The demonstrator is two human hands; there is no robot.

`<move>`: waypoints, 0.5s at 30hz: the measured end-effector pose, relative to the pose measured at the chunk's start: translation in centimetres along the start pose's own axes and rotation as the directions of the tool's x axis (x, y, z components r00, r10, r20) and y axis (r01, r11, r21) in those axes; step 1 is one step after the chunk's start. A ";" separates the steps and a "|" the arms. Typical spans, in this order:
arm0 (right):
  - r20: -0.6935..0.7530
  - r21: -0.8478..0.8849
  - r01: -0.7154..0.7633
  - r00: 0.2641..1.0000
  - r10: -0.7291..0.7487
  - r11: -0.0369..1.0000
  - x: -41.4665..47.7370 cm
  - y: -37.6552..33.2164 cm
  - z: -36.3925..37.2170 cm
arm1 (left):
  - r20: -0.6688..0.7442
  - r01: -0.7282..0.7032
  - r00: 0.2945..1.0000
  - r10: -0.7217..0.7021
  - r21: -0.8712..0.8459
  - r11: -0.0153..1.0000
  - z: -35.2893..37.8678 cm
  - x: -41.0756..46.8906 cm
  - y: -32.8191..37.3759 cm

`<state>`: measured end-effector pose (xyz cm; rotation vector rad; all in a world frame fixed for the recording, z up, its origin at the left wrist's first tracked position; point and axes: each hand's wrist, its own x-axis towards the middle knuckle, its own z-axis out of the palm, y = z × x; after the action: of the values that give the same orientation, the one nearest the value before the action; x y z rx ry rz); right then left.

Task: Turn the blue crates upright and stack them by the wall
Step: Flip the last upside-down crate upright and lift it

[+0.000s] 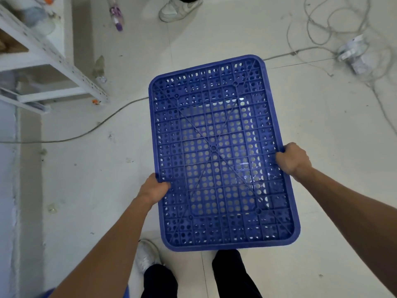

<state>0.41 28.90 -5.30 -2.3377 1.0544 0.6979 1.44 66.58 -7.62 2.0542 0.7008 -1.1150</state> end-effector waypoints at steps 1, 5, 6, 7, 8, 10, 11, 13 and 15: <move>-0.007 0.001 0.011 1.000 -0.011 1.000 0.1 0.2 -0.2 | 0.016 0.018 1.000 -0.017 -0.042 0.999 0.2 0.1 -0.1; -0.028 -0.010 0.054 0.998 -0.054 0.999 -0.6 0.3 -1.0 | 0.025 0.085 0.996 -0.082 -0.175 0.981 0.7 0.1 -0.9; -0.040 -0.016 0.067 0.997 -0.068 0.998 -1.2 0.1 -1.3 | 0.035 0.067 0.997 -0.062 -0.176 0.982 0.8 0.1 -1.1; -0.053 -0.021 0.087 0.995 -0.088 0.996 -1.8 -0.1 -1.5 | 0.047 0.044 0.998 -0.038 -0.136 0.990 0.8 -0.2 -1.1; -0.061 -0.020 0.104 0.993 -0.105 0.994 -2.8 -0.4 -1.7 | 0.057 0.012 0.998 -0.006 -0.100 0.995 1.0 -0.6 -1.1; -0.074 -0.009 0.151 0.986 -0.151 0.989 -4.9 -1.3 -1.9 | 0.043 -0.018 0.999 0.019 -0.009 1.000 1.3 -2.0 -0.6; -0.082 -0.002 0.181 0.980 -0.180 0.984 -6.0 -1.8 -1.9 | 0.021 -0.027 0.999 0.026 0.039 0.999 1.5 -2.6 -0.3; -0.087 0.026 0.232 0.970 -0.229 0.972 -8.3 -3.1 -1.6 | 0.012 -0.104 0.995 0.103 0.121 0.987 1.9 -4.5 0.7; -0.091 0.057 0.266 0.961 -0.260 0.962 -10.1 -4.3 -0.9 | 0.017 -0.254 0.967 0.254 0.135 0.958 2.3 -6.6 1.7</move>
<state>-1.78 36.28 2.57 -2.4041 0.7660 0.4592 -1.66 62.90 -2.25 2.1865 0.3546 -1.0372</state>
